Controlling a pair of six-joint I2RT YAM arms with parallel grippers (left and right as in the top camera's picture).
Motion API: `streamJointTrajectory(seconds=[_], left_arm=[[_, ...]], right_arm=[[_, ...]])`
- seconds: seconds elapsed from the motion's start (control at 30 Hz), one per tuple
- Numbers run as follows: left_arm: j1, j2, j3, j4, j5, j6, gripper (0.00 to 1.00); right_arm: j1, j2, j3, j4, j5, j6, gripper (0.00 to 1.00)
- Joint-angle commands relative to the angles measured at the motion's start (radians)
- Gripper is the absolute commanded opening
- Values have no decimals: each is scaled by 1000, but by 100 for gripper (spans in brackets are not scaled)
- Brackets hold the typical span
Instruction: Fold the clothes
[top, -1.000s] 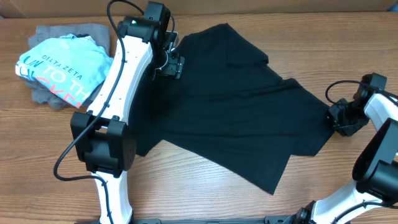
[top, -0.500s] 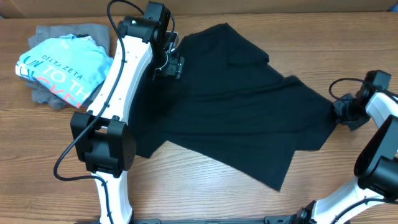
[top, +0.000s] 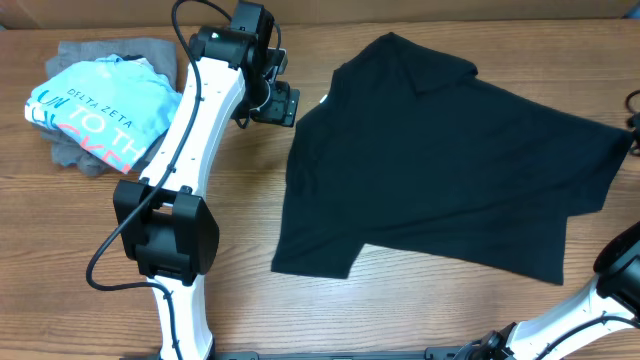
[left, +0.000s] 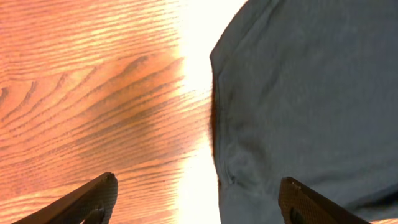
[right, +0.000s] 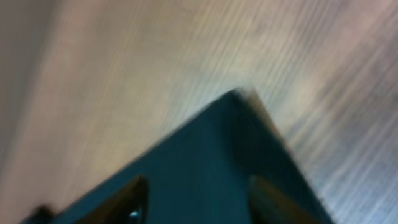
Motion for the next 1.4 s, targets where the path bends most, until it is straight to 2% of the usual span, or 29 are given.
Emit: streamJointTrajectory(seconds=[0.0,0.27,0.43,0.63,0.77,0.83,0.87,0.93,0.97,1.2,1.27,1.37], left_arm=[[2,-5,0,19,-2,0,86],[-24,27,-74,156,13,22,86],[-57,114,-103,269,30,46,67],[-83,240,-103,270,85,45,65],[-89,299,-103,237,74,40,55],[-89,313,-103,228,34,-8,46],[-86,314,-103,219,1,-42,36],[-79,314,-103,200,-78,-113,12],[-73,314,-103,185,-118,-154,4],[72,313,-103,16,-344,-444,4],[133,313,-103,-6,-332,-491,4],[198,311,-103,-1,-227,-477,4]], right_arm=[[12,-47,90,-75,-130,-15,62],[13,-204,123,-205,-253,-13,65],[15,-327,123,-275,-412,-12,65],[50,-420,123,-361,-437,-13,65],[86,-429,122,-380,-436,-13,65],[109,-428,116,-380,-419,-16,65],[126,-428,111,-381,-394,-16,65],[158,-427,104,-386,-340,-16,65],[174,-427,100,-392,-311,-16,65],[305,-418,18,-421,-117,-15,66],[337,-412,-33,-425,-91,-15,67],[372,-393,-136,-423,-86,-15,69]])
